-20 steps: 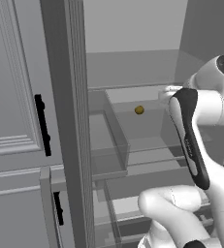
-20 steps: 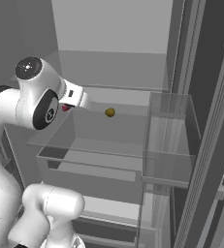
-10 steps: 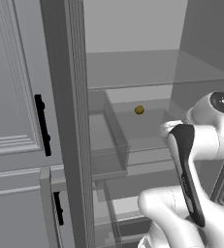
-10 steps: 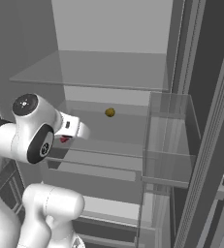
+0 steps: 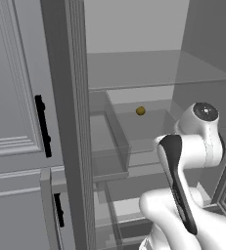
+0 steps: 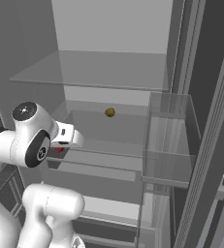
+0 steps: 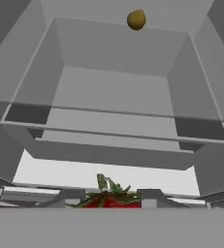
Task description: Take the strawberry from the fridge and place it on top of the pancake, located on the dining counter.
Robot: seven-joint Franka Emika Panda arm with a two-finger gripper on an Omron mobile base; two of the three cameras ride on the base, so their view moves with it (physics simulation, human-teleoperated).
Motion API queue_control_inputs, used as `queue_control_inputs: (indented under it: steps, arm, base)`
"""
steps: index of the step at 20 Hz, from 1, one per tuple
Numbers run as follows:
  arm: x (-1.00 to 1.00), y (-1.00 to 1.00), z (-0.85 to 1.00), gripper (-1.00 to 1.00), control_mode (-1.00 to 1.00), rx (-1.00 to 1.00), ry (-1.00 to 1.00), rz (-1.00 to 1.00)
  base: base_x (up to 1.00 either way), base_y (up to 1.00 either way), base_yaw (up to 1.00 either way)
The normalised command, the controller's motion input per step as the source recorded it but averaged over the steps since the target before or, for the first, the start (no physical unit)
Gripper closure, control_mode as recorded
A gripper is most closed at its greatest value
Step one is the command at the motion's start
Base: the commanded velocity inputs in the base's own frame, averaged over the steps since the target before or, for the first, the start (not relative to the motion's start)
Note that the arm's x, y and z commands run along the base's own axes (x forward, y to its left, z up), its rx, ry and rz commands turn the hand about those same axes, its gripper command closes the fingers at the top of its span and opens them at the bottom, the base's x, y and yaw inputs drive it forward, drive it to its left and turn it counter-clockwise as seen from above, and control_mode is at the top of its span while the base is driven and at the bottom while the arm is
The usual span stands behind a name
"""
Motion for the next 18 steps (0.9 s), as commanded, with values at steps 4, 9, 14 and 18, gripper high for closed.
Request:
queue_control_inputs:
  steps: [4,9,14,18]
  arm:
    - [-0.01,0.03,-0.1,1.0,-1.0,0.0,0.01,0.0]
    - [-0.01,0.0,-0.03,1.0,-1.0,0.0,0.0,0.0]
    - [-0.25,-0.02,-0.08,1.0,-1.0,0.0,0.0,0.0]
    - [-0.49,-0.01,-0.16,1.0,-1.0,0.0,0.0,0.0]
  base:
    - [0.0,0.0,0.0]
    - [0.0,0.0,0.0]
    - [0.0,0.0,0.0]
    - [0.0,0.0,0.0]
